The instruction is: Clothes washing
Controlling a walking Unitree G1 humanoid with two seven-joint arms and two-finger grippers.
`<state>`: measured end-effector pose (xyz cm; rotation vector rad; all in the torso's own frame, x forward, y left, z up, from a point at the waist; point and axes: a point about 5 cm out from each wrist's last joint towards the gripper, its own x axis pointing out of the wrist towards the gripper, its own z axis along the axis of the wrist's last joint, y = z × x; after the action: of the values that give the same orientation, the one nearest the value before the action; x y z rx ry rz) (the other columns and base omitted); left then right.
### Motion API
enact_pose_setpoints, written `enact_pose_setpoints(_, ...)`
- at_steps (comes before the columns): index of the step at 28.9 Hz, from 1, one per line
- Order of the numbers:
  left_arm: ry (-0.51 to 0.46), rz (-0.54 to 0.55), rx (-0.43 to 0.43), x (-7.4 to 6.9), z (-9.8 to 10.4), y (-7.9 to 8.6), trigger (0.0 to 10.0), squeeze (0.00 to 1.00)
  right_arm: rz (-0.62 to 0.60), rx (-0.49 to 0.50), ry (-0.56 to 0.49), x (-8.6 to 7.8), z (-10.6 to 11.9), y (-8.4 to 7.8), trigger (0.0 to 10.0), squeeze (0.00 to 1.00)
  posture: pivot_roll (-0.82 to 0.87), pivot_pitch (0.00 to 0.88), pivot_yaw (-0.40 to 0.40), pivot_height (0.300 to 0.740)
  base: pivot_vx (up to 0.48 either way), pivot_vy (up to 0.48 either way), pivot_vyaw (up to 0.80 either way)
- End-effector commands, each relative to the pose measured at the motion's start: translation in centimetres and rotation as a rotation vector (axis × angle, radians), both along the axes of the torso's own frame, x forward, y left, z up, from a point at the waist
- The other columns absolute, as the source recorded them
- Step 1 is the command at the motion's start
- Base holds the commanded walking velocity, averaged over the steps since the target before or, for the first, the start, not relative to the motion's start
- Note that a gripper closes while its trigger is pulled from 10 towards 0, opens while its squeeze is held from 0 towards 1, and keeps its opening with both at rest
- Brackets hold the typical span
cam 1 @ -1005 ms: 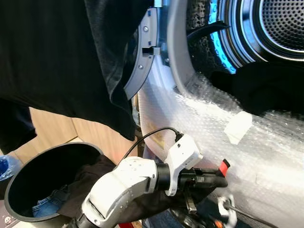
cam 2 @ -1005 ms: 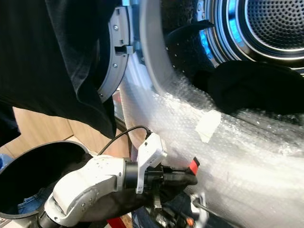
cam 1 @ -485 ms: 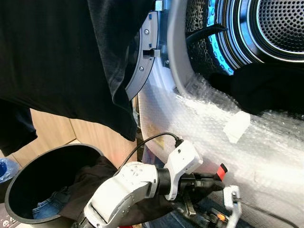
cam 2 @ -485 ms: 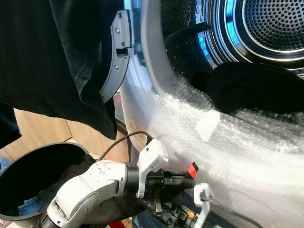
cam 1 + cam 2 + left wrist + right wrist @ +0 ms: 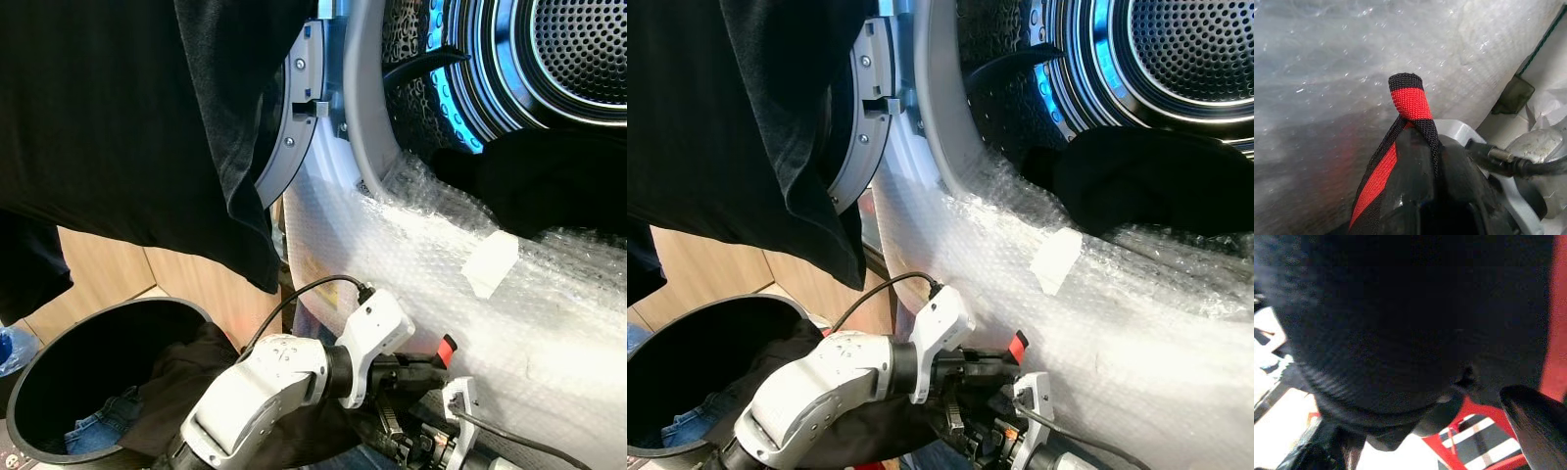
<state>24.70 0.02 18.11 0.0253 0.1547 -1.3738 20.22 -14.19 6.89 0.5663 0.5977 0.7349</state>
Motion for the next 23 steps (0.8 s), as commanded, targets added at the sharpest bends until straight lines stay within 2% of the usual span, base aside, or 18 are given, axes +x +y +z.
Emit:
enact_pose_setpoints(1,-0.093,-0.101,-0.112,-1.0,3.0,-1.8,0.0,0.00,-0.008,-0.074,0.078,0.0,-1.8,0.8,10.0,0.00,0.06,0.000,-0.033,0.740,0.000,0.000,0.00)
enact_pose_setpoints(6,-0.103,-0.090,-0.145,-0.7,3.8,-1.9,0.0,0.00,-0.059,-0.115,0.132,0.2,-3.2,0.8,10.0,0.00,0.06,0.000,-0.041,0.740,0.000,0.000,0.00)
enact_pose_setpoints(7,-0.115,-0.082,-0.156,-0.5,4.1,-2.0,0.0,0.00,-0.119,-0.125,0.164,0.5,-3.8,0.4,10.0,0.00,0.06,0.000,-0.047,0.740,0.000,0.000,0.00)
enact_pose_setpoints(8,-0.115,-0.082,-0.156,-0.5,4.1,-2.0,0.0,0.00,-0.119,-0.125,0.164,0.5,-3.8,0.4,10.0,0.00,0.06,0.000,-0.047,0.740,0.000,0.000,0.00)
enact_pose_setpoints(10,-0.125,-0.075,-0.166,-0.3,4.6,-2.0,0.0,0.00,-0.175,-0.079,0.193,0.6,-4.1,0.0,10.0,0.00,0.07,0.000,-0.051,0.740,0.000,0.000,0.00)
enact_pose_setpoints(14,-0.128,-0.074,-0.174,-0.2,4.8,-1.9,0.0,0.00,-0.204,-0.045,0.199,0.6,-4.2,-0.3,10.0,0.00,0.07,0.000,-0.052,0.740,0.000,0.000,0.00)
enact_pose_setpoints(16,-0.130,-0.076,-0.173,-0.2,4.9,-1.9,0.0,0.00,-0.249,0.034,0.195,0.9,-3.7,-0.5,10.0,0.00,0.06,0.000,-0.052,0.740,0.000,0.000,0.00)
enact_pose_setpoints(22,-0.132,-0.065,-0.177,-0.1,5.0,-1.7,0.0,0.00,-0.260,0.145,0.157,1.2,-2.7,-0.4,10.0,0.00,0.06,0.000,-0.056,0.740,0.000,0.000,0.00)
enact_pose_setpoints(23,-0.132,-0.063,-0.179,-0.1,5.0,-1.7,0.0,0.00,-0.253,0.163,0.152,1.2,-2.6,-0.3,6.7,0.00,0.06,0.000,-0.056,0.740,0.000,0.000,0.00)
